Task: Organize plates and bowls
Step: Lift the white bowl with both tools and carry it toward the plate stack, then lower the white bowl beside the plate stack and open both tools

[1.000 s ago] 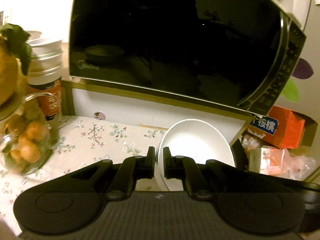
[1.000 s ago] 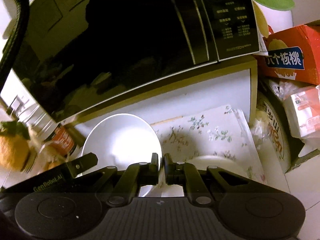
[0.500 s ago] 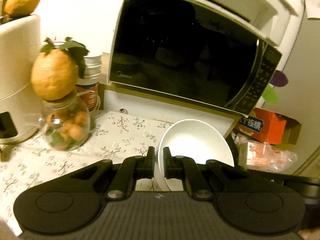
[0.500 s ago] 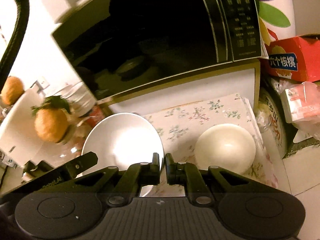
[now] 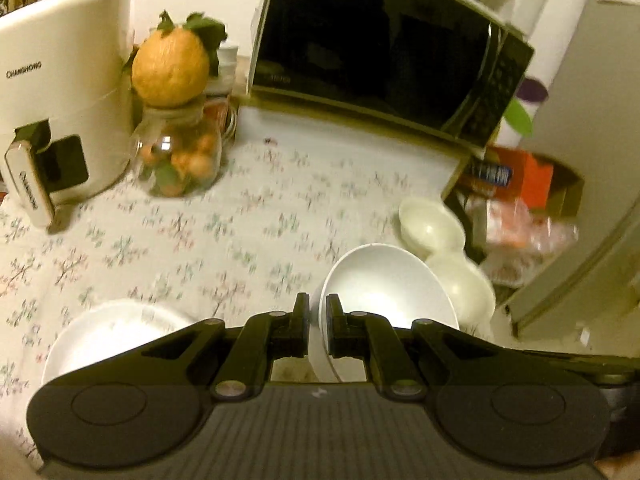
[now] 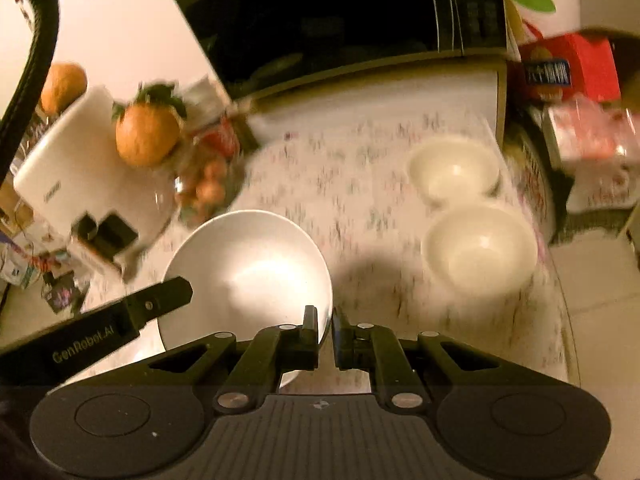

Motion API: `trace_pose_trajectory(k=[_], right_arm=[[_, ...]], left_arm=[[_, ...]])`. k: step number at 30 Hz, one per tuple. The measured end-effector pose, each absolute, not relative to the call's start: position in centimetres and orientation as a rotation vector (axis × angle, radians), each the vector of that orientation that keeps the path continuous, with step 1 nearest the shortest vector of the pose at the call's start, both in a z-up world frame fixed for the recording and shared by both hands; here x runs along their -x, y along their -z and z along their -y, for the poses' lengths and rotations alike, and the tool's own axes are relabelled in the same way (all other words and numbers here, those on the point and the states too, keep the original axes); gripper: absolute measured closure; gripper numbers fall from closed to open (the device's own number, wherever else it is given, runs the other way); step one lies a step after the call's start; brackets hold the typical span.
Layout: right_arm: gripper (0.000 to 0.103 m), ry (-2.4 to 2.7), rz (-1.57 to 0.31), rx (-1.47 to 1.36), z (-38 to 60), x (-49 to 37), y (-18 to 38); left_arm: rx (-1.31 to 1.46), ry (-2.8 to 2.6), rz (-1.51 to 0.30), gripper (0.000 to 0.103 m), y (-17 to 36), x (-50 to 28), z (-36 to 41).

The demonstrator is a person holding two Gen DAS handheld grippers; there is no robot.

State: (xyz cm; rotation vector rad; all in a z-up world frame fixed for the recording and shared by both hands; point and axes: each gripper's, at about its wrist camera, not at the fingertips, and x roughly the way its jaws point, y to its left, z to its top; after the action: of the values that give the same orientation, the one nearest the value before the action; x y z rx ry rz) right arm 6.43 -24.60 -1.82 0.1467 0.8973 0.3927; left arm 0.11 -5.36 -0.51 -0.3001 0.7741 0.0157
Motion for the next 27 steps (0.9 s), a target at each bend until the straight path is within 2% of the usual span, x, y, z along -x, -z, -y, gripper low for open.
trace_pose_trajectory(k=[14, 27], right_arm=[[0.093, -0.392, -1.028, -0.007, 23.8, -4.9, 6.6], [0.09, -0.423, -1.08, 0.058, 22.4, -5.2, 8.4]], left_arm=[[0.292, 0.0, -0.941, 0.096, 6.4, 0.6, 5.8], [0.269, -0.018, -1.001, 0.095, 8.0, 0.7, 5.5]])
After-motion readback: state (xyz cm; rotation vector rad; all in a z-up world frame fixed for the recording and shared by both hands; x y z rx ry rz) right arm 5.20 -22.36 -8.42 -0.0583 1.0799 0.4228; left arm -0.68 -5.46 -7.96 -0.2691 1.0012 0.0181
